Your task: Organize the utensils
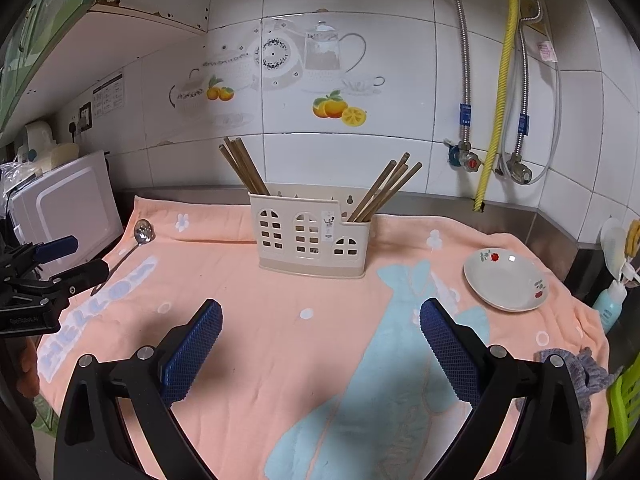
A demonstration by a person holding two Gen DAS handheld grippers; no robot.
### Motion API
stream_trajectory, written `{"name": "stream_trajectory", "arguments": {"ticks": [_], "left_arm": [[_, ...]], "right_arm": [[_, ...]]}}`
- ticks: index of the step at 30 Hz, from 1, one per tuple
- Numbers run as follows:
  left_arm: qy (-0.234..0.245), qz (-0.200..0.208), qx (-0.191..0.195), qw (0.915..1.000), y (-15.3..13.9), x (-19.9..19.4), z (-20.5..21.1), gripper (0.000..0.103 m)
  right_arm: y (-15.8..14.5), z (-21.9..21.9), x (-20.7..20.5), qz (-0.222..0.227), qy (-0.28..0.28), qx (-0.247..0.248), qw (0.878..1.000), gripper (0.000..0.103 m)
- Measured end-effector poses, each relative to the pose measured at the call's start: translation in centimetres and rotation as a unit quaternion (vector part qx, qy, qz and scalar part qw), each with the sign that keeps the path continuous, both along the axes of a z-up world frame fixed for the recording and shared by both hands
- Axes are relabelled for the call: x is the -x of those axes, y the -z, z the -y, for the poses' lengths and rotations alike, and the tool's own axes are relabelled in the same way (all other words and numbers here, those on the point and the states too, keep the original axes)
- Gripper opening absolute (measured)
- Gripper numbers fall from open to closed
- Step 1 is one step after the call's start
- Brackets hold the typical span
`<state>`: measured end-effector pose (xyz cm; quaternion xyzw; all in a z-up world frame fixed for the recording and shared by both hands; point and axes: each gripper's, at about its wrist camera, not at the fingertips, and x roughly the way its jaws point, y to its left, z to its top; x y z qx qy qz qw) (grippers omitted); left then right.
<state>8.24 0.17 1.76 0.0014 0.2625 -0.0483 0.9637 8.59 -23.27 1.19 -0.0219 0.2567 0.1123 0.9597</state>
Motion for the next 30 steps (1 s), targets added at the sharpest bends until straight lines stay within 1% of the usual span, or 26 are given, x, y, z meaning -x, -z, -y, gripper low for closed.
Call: {"name": "stream_trajectory", "arguments": {"ticks": [30], "left_arm": [[0.002,-0.012,0.006,0.9999,0.82,-0.26,0.01,0.098]], "right_arm": [[0.62,-0.40,-0.27,-0.010,-0.004,-0.004,1.000,0.096]]}}
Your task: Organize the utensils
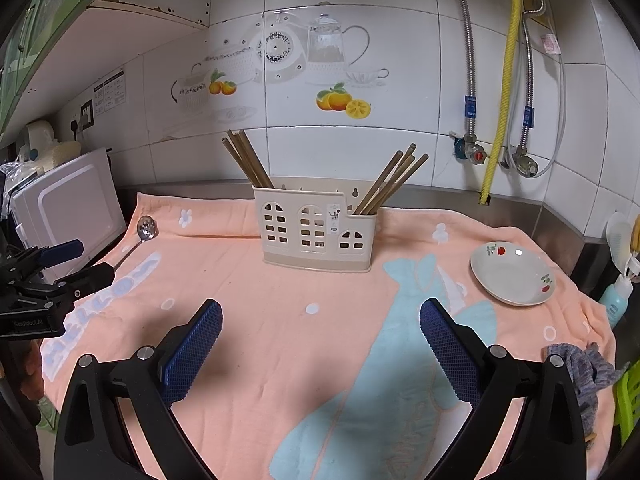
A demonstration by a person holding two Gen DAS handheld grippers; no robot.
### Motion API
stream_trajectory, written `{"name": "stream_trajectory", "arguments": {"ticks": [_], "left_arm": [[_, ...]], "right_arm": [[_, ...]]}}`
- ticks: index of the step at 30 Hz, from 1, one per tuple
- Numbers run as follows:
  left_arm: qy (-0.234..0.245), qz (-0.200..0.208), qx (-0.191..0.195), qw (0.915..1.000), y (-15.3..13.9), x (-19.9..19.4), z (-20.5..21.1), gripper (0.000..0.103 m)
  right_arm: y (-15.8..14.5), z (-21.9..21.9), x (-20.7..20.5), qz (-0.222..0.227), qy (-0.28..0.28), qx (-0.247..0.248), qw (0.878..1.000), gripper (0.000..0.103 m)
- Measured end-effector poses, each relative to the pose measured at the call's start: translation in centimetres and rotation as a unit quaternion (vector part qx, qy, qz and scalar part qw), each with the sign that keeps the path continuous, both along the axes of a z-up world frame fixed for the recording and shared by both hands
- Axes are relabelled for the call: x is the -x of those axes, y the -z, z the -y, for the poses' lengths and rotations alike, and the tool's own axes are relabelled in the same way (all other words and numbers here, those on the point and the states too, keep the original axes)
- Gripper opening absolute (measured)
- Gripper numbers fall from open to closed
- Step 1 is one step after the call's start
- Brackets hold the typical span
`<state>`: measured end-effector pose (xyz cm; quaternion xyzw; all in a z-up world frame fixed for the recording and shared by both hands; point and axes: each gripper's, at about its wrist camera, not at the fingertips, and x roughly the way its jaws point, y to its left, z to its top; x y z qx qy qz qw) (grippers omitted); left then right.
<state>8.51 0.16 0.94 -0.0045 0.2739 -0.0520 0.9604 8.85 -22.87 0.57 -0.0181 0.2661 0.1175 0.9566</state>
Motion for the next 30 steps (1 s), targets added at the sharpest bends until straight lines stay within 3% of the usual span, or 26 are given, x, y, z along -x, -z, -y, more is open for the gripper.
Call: {"name": "stream_trajectory", "arguments": {"ticks": [30], "left_arm": [[0.000,-0.007,-0.003,1.0000,0.45,-0.15,0.17,0.098]], "right_arm": [[0.14,-0.46,-0.18,-0.001,-0.004,0.000,1.000,0.096]]}}
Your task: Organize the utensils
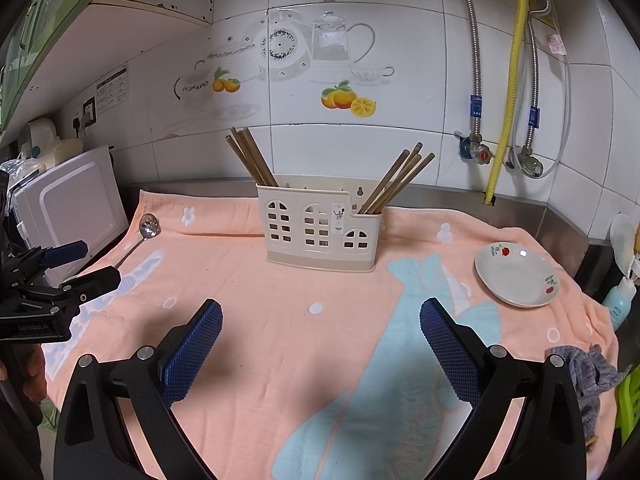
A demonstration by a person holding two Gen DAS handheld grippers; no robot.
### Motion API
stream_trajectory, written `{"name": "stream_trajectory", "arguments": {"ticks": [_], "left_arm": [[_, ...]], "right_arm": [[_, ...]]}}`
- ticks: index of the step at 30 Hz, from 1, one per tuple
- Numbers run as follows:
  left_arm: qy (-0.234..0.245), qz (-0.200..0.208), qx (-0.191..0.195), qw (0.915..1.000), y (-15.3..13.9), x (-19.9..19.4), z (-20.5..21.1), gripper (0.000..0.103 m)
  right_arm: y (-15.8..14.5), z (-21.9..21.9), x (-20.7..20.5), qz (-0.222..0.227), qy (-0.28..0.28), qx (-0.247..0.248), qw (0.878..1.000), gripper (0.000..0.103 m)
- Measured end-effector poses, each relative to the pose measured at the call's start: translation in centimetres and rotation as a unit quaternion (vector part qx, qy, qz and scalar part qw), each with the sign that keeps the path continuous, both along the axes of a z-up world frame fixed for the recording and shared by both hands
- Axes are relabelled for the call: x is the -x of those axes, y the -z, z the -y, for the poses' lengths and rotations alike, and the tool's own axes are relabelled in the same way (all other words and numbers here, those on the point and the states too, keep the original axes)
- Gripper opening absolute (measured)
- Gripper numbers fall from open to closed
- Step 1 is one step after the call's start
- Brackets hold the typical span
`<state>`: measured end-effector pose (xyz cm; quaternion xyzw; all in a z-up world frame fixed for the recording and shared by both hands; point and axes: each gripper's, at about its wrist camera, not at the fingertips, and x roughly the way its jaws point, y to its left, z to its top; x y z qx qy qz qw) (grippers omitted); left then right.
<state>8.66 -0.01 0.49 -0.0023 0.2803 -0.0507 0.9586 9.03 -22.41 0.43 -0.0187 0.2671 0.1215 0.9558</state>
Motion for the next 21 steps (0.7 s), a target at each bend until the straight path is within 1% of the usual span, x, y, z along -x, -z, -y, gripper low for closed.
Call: {"name": "stream_trajectory", "arguments": {"ticks": [13,18,21], "left_arm": [[0.002,-0.001,-0.001,1.0000,0.22,-0.20,0.06,0.098],[-0.007,0.008,-0.002,0.9999,0.13,-0.07,-0.13,0.098],[-0.014,0.012,-0.011,0.9998,0.08,-0.02,-0.23,0.098]], "right_arm": [[0.23,-0.23,-0.14,-0.002,-0.002,0.000,1.000,0.096],[0.43,-0.37,-0.19,-0.004,-0.004,0.000,1.000,0.096],[0.56,-0.35,-0.29,-0.006,-0.005,-0.001,1.000,0.096]]}}
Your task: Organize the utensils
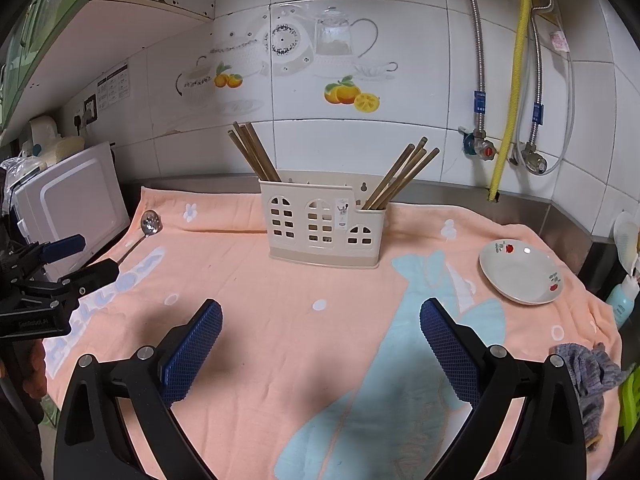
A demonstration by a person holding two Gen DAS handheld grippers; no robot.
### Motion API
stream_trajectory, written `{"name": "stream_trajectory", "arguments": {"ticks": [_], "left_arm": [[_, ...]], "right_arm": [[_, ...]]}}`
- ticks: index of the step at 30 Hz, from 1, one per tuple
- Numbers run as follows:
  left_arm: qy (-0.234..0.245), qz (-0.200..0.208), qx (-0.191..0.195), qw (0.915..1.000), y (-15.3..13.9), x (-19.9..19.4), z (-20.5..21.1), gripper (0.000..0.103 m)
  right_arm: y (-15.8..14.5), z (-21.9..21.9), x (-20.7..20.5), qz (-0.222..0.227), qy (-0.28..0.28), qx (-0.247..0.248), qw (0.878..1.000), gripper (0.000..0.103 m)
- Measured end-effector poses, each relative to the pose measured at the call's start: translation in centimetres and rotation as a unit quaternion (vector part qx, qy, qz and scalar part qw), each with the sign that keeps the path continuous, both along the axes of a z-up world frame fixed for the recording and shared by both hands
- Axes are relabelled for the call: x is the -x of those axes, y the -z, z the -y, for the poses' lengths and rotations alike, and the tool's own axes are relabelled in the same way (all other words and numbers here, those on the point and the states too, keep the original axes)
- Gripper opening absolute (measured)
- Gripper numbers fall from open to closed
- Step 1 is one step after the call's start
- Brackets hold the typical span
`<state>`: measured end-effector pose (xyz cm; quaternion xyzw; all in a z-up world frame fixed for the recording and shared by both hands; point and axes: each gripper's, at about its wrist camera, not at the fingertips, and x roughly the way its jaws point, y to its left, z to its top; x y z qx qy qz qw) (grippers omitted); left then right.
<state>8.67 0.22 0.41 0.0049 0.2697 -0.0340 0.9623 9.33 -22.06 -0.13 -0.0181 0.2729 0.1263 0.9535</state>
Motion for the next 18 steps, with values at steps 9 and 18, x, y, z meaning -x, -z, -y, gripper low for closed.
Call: {"name": "stream_trajectory", "arguments": {"ticks": [9,18], "left_arm": [[-0.005,-0.005,0.005,1.0000,0.09,-0.15,-0.41,0.098],[0.007,-0.013,0.006,0.9999,0.28,-0.21,0.05,0.098]], "right_arm": [[0.14,0.09,-0.02,-0.004,0.001,0.000,1.000,0.096],[0.18,0.14,0.01,-0.004,-0.001,-0.001,1.000,0.096]]}}
